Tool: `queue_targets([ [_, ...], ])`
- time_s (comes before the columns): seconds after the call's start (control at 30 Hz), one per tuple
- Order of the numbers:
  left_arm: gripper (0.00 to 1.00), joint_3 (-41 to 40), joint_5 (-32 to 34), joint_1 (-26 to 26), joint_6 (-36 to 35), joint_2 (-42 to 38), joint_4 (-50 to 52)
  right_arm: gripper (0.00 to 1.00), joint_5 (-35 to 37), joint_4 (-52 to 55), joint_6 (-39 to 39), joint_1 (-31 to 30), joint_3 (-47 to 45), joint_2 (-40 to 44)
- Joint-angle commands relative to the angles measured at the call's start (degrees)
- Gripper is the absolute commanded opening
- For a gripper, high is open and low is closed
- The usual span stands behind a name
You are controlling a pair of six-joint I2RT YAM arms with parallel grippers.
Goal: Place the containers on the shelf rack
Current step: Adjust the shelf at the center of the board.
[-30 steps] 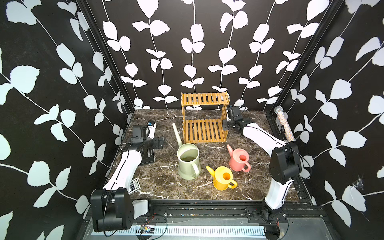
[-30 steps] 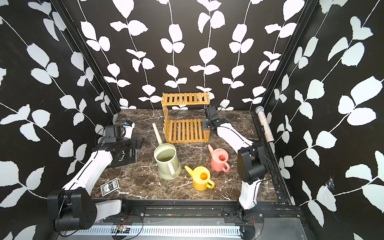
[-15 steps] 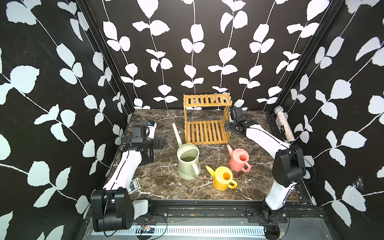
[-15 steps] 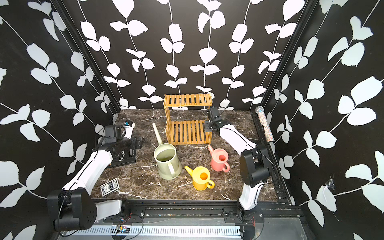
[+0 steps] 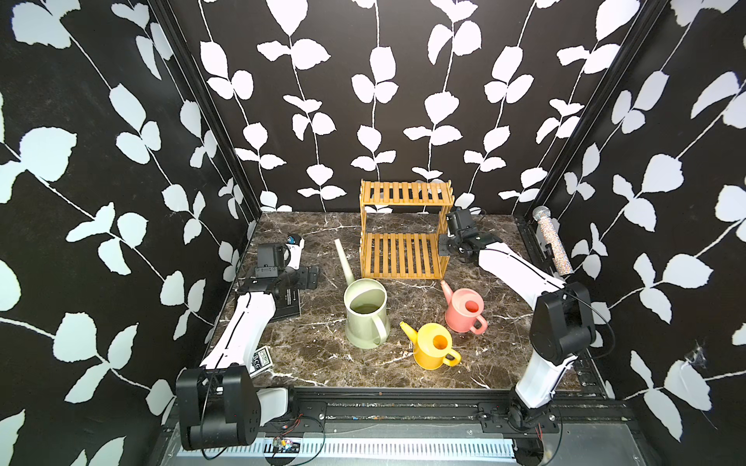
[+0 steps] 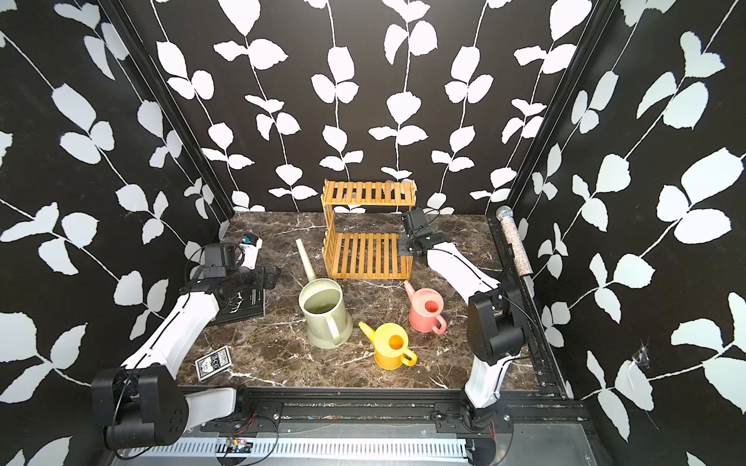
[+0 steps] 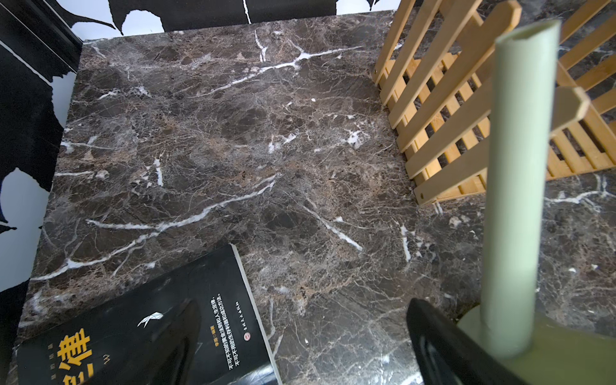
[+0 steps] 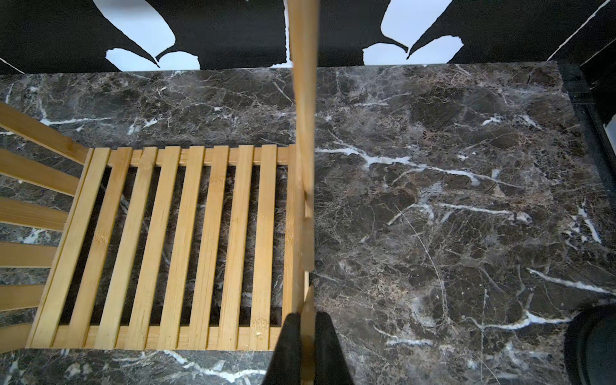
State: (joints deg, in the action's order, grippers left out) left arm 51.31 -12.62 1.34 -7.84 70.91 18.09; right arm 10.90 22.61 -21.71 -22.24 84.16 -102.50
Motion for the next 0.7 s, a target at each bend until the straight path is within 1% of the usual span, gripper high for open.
queue_targets([
  [0.0, 0.99, -0.11, -0.44, 0.42, -0.75, -0.83, 0.34, 0.08, 0.55, -0.47, -0.69, 0.28, 1.30, -0.24],
  [0.17, 0.98, -0.75, -0.65, 0.41, -0.58, -0.75, -0.39, 0.08, -0.59, -1.02, 4.79, 0.29, 1.99, -0.77],
  [0.3, 0.98, -0.32, -0.42, 0.41, -0.60, -0.69, -0.08, 0.08, -0.70, -0.68, 7.04, 0.36, 3.04, -1.54],
  [0.57, 0.98, -0.60, -0.04, 0.48, -0.95, -0.88, -0.23, 0.09, -1.08, -0.63, 6.21, 0.37, 3.95, -2.41],
  [0.67, 0.98, -0.59, -0.74, 0.45, -0.63, -0.86, 0.02, 0.14, -0.73, -0.10, 5.16, 0.38, 3.88, -2.13],
])
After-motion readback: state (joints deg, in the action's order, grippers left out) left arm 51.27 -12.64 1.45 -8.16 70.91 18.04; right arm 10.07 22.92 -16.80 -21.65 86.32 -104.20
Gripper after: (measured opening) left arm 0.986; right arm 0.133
